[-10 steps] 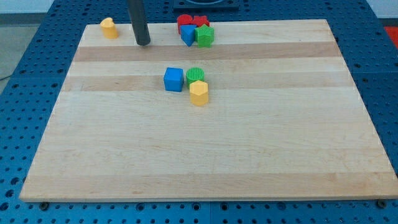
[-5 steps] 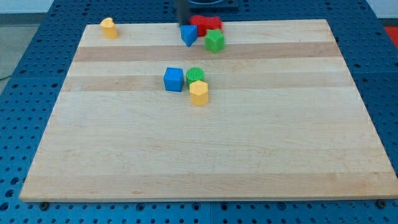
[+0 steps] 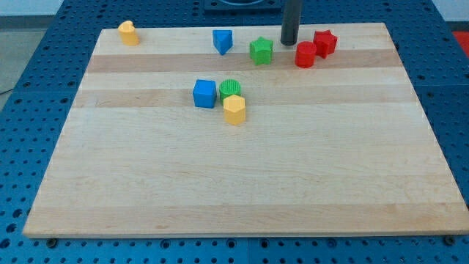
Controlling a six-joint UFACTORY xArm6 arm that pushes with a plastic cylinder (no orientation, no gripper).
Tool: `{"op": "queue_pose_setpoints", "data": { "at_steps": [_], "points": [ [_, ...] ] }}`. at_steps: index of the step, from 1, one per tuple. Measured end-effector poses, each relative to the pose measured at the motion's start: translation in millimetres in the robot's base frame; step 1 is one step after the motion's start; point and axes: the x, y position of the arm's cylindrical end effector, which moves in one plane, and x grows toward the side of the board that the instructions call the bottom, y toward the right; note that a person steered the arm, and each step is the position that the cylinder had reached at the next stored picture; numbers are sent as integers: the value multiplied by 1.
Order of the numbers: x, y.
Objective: Separate the red blocks from the triangle and green star
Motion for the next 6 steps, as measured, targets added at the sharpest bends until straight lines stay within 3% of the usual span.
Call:
{"op": "queue_pose_setpoints", "data": {
  "at_steps": [1, 3, 5, 6],
  "points": [
    [42, -2],
    [102, -91],
    [90, -119],
    [90, -180]
  ]
}}
